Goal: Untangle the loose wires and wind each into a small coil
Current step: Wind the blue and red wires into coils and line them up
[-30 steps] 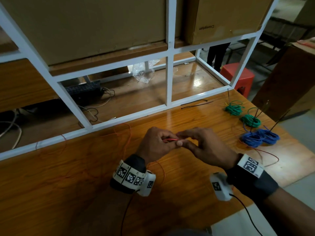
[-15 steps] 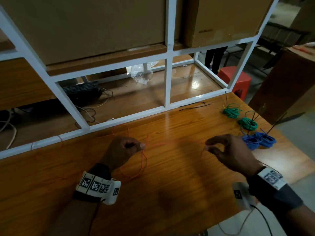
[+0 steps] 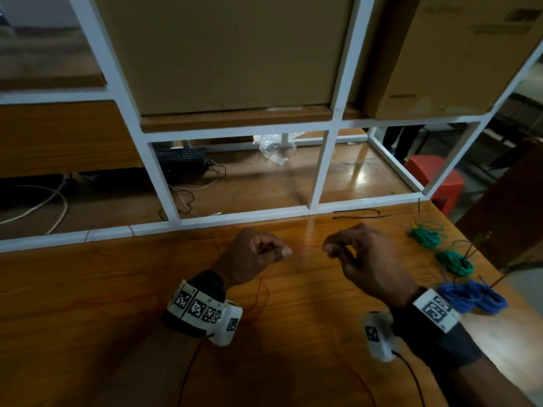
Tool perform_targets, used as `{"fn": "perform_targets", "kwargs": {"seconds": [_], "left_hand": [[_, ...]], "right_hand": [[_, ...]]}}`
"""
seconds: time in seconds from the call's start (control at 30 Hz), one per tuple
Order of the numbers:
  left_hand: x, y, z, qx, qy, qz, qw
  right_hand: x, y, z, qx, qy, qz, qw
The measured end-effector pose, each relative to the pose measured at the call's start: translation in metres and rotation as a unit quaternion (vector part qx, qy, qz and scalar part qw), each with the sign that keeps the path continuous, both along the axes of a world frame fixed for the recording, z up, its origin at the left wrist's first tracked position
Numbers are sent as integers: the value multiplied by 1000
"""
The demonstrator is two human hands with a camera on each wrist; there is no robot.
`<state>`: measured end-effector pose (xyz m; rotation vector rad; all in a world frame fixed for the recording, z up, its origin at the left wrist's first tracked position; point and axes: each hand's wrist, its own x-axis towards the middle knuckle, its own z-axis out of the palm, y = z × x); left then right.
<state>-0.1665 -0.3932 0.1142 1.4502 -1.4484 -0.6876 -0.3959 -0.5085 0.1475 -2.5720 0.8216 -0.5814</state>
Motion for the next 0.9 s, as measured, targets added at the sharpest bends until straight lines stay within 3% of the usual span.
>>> {"fn": "perform_targets", "kwargs": {"seconds": [0.13, 0.2, 0.27, 0.33, 0.4, 0.43, 0.6, 0.67, 0.8, 0.9], "left_hand": [[23, 14, -11, 53, 5, 81, 995], [32, 22, -17, 62, -5, 96, 993], [35, 24, -16, 59, -15, 104, 993], [35, 21, -10, 27, -31, 106, 994], [30, 12, -4, 1, -62, 92, 994], [25, 7, -3, -4, -74, 80, 994], [-4, -16, 5, -29, -86, 27, 996], [-5, -18, 9, -34, -55, 23, 998], [14, -1, -2, 26, -40, 56, 997], [39, 25, -23, 115, -20, 108, 987]], "right_hand": [[-41, -29, 26, 22, -70, -123, 990], [-56, -38, 30, -3, -60, -149, 987], [-58, -40, 23, 30, -1, -120, 992], [-52, -37, 11, 79, 122, -86, 986], [-39, -30, 3, 56, 227, -71, 970], [-29, -22, 3, 46, 232, -69, 969], [27, 14, 5, 0, 123, 76, 989], [30, 11, 4, -3, 89, 83, 993], [0, -23, 27, 36, 7, -33, 999], [-31, -56, 48, -8, -90, -159, 983]]}}
